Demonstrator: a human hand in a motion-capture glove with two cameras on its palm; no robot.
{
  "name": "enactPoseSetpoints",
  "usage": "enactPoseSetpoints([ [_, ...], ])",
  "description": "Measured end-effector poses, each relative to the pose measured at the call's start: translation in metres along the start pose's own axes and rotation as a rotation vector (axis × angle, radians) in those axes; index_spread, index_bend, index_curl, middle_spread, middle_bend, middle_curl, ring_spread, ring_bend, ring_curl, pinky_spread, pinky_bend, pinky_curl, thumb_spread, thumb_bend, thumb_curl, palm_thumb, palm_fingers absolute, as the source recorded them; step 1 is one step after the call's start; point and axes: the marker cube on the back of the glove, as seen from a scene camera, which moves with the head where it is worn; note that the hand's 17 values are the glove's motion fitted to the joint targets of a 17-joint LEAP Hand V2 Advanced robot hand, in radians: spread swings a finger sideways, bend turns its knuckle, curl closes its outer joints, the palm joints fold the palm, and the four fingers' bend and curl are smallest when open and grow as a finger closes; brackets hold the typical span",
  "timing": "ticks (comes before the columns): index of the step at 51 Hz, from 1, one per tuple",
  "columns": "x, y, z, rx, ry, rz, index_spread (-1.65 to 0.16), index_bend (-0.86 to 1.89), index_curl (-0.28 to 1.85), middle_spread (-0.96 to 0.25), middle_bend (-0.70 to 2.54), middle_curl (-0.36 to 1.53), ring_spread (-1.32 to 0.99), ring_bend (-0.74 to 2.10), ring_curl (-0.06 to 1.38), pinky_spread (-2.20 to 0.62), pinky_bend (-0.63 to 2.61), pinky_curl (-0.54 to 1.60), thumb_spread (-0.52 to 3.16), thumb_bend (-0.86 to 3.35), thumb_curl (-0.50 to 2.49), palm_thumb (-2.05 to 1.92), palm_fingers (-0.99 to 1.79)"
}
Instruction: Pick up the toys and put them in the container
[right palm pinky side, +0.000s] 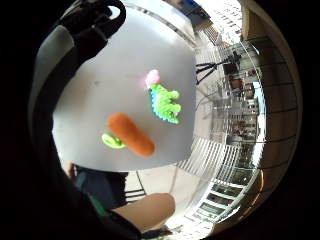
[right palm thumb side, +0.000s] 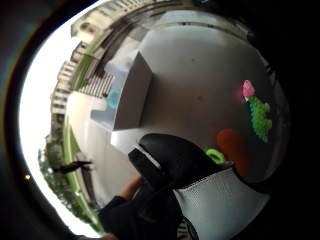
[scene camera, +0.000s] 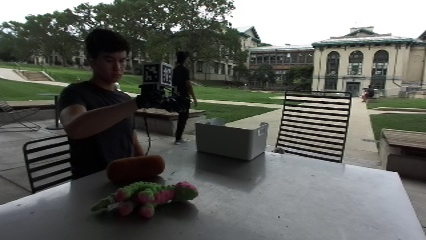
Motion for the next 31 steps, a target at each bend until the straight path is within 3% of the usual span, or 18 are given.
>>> enactPoseSetpoints([
  [3,0.026,0.000,0.018,-0.011,0.024,0.098,-0.25,0.12,0.22,0.08,0.55,0.48,-0.02,0.88,0.31,-0.04,1.07,0.33,0.97,-0.07,0.23,-0.09,0.00],
  [31,0.073,0.067,0.153,-0.184,-0.080,0.207,-0.24,0.09,0.21,0.09,0.62,0.47,0.00,0.74,0.25,-0.01,0.96,0.32,0.96,-0.05,0.24,-0.05,-0.10],
])
